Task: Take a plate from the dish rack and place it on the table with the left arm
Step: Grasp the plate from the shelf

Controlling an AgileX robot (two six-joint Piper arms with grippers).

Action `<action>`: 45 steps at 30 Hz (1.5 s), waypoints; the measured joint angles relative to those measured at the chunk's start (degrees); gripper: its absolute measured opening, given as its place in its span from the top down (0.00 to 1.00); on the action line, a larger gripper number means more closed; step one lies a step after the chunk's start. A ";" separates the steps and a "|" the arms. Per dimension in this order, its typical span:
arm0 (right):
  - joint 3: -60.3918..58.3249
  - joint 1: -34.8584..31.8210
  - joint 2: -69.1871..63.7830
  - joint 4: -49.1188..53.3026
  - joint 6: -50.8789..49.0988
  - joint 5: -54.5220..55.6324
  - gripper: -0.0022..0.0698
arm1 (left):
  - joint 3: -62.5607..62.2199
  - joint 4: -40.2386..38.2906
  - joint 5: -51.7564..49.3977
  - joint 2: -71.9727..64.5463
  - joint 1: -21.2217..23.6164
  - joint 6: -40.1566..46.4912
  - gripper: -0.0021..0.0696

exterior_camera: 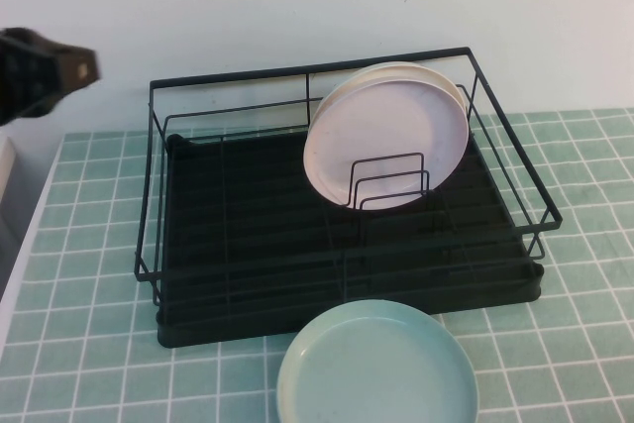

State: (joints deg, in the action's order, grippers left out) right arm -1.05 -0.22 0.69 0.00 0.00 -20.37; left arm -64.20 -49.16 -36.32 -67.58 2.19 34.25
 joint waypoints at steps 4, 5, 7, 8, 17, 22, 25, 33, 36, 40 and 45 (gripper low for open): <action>0.00 0.00 0.00 0.00 0.00 0.00 0.97 | -0.13 -14.44 0.99 -8.96 0.00 6.99 0.98; 0.00 0.00 0.00 0.00 0.00 0.00 0.97 | -0.24 -17.01 0.50 -10.25 0.00 10.47 0.98; 0.00 0.00 0.00 0.00 0.00 0.00 0.97 | -0.24 -22.80 -2.22 -14.45 -0.11 20.55 0.98; 0.00 0.00 0.00 0.00 0.00 0.00 0.97 | -0.24 -24.87 -4.15 -16.06 -0.43 24.60 0.98; 0.00 0.00 0.00 0.00 0.00 0.00 0.97 | -0.24 -35.21 -0.50 -26.27 -11.24 49.18 0.98; 0.00 0.00 0.00 0.00 0.00 0.00 0.97 | -1.21 -36.05 15.36 -27.33 -19.99 58.33 0.93; 0.00 0.00 0.00 0.00 0.00 0.00 0.97 | -2.93 -36.86 24.53 -27.36 -24.10 63.60 0.86; 0.00 0.00 0.00 0.00 0.00 0.00 0.97 | -9.01 -38.57 32.43 -30.60 -27.63 66.33 0.46; 0.00 0.00 0.00 0.00 0.00 0.00 0.97 | -10.28 -39.40 31.71 -33.14 -27.63 66.36 0.39; 0.00 0.00 0.00 0.00 0.00 0.00 0.97 | -11.71 -40.47 28.55 -36.44 -27.63 66.57 0.37; 0.00 0.00 0.00 0.00 0.00 0.00 0.97 | -13.52 -42.46 27.50 -40.49 -27.67 66.55 0.42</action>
State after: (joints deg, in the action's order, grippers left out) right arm -1.05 -0.22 0.69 0.00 0.00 -20.37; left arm -77.71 -91.62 -8.82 -108.07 -25.48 100.80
